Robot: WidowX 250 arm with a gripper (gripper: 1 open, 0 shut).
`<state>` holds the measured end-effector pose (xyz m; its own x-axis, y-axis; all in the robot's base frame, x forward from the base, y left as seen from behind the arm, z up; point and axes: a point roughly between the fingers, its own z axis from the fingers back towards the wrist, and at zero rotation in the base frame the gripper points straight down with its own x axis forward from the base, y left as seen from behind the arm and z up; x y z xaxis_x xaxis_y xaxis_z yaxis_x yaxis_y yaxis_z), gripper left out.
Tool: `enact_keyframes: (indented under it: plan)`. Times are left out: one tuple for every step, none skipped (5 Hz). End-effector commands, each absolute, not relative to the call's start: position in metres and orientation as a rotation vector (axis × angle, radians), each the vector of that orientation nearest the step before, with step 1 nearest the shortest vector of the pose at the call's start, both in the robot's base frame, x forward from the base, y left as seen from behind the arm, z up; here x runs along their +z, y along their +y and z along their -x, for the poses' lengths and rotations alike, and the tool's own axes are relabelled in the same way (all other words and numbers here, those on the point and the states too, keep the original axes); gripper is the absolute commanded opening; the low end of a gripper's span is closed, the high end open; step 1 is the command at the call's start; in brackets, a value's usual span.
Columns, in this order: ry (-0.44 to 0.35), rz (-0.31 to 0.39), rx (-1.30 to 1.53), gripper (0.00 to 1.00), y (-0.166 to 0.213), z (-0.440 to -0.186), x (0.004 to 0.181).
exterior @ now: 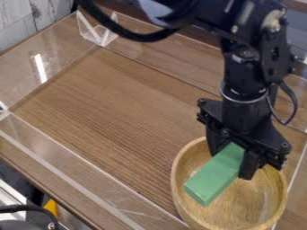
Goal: Remove the green block from inside the brown bowl and put it on the table
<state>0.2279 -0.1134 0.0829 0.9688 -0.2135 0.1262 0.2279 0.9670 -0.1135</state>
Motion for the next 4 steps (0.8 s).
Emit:
enact_keyframes:
  plan:
    - [-0.148,0.148,-0.258,0.0,-0.108,-0.225,0.096]
    - [-0.145,0.148,-0.216,0.0,-0.107,-0.224,0.091]
    - [-0.144,0.151,-0.175,0.0,-0.109,-0.224,0.087]
    - [-0.143,0.156,-0.137,0.0,-0.112,-0.216,0.084]
